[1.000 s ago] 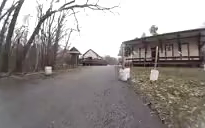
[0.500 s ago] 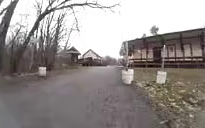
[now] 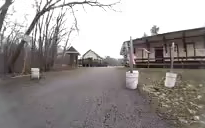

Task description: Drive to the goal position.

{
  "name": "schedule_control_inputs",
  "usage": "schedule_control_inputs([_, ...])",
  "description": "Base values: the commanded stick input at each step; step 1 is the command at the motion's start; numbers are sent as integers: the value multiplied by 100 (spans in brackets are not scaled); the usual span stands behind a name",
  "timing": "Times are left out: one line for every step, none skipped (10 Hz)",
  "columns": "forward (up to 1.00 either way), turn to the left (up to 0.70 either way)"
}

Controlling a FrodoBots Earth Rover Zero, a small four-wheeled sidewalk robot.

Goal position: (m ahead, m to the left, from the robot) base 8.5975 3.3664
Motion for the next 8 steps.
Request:
schedule_control_inputs([100,0])
schedule_control_inputs([100,0])
schedule_control_inputs([100,0])
schedule_control_inputs([100,0])
schedule_control_inputs([100,0])
schedule_control_inputs([100,0])
schedule_control_inputs([100,0])
schedule_control_inputs([100,0])
